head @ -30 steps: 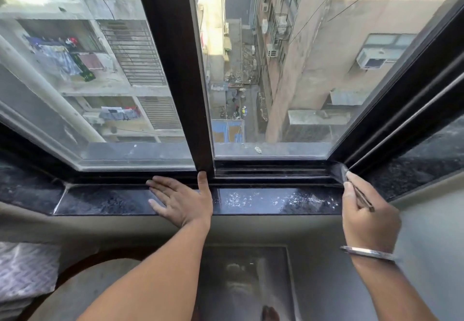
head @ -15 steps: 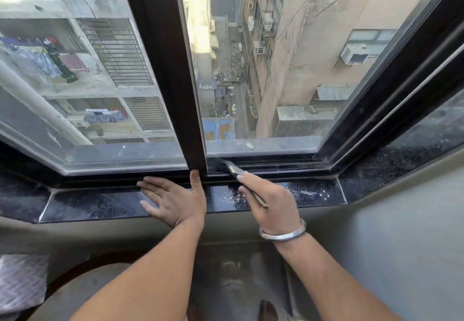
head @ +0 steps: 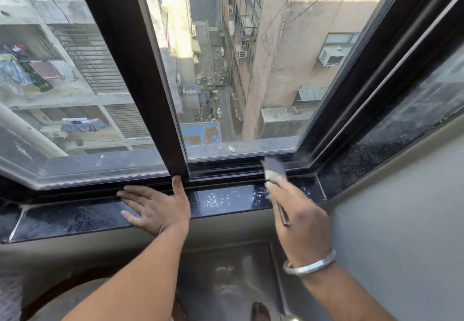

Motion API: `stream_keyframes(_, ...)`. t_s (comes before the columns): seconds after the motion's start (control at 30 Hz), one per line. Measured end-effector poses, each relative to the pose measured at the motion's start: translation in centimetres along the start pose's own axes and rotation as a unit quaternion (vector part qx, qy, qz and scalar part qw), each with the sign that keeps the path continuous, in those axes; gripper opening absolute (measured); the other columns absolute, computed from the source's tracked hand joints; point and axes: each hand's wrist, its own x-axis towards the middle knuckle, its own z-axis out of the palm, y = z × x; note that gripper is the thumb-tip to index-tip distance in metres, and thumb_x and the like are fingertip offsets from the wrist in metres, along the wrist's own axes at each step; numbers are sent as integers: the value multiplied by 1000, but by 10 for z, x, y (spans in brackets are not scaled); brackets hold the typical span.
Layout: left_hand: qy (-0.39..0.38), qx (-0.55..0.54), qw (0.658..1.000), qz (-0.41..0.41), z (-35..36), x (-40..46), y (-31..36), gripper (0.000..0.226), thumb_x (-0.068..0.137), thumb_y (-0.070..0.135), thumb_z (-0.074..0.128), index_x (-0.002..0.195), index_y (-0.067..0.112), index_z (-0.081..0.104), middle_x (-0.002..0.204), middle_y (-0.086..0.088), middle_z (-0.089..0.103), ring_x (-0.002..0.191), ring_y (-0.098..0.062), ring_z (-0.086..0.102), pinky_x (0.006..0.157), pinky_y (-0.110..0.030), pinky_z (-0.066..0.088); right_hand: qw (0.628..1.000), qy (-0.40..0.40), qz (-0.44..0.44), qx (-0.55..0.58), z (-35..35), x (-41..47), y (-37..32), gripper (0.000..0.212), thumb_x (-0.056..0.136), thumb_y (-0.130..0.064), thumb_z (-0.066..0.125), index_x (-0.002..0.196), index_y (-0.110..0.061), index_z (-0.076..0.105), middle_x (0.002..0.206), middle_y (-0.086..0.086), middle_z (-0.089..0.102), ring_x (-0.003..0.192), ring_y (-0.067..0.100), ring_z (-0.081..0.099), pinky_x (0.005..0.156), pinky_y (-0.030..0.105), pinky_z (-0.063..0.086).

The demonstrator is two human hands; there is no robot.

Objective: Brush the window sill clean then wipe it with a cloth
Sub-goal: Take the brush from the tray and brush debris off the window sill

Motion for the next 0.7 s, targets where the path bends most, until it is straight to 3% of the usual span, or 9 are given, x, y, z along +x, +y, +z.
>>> stream_keyframes(0.2,4,-16,1000,7,1,0,-1,115,83,82,6,150,-11,1,161,-32,8,151,-36,13,119,-57,9,972,-138,-107,159,33,13,-58,27,86,-15,69,110,-26,69,118,-9,70,97,18,70,73,35,58)
stream_keyframes(0.37,5,-8,1000,8,0,0,-1,116,82,83,6,151,-10,-1,161,-30,7,151,-34,12,119,-56,8,948,-213,-56,228,49,52,-48,17,86,-16,70,100,-8,63,99,3,75,91,26,70,77,45,54)
stream_keyframes(0.47,-2,10,1000,5,-2,0,0,116,81,83,0,151,-10,-2,161,-30,7,152,-33,10,120,-55,8,952,-236,-27,192,37,67,-17,16,85,-19,72,95,-11,62,96,1,76,92,25,71,76,45,54)
stream_keyframes(0.57,-1,14,1000,4,-2,0,0,116,80,83,-3,152,-9,-1,161,-30,8,152,-34,11,120,-55,9,973,-198,20,121,12,71,18,16,82,-29,75,90,-22,63,92,-7,76,88,22,72,72,41,55)
stream_keyframes(0.7,-2,13,1000,2,-1,-1,0,115,81,82,-2,151,-9,0,161,-30,10,151,-35,13,119,-56,10,985,-144,86,-48,-19,72,51,19,82,-34,72,88,-25,57,68,0,66,71,33,65,56,36,49)
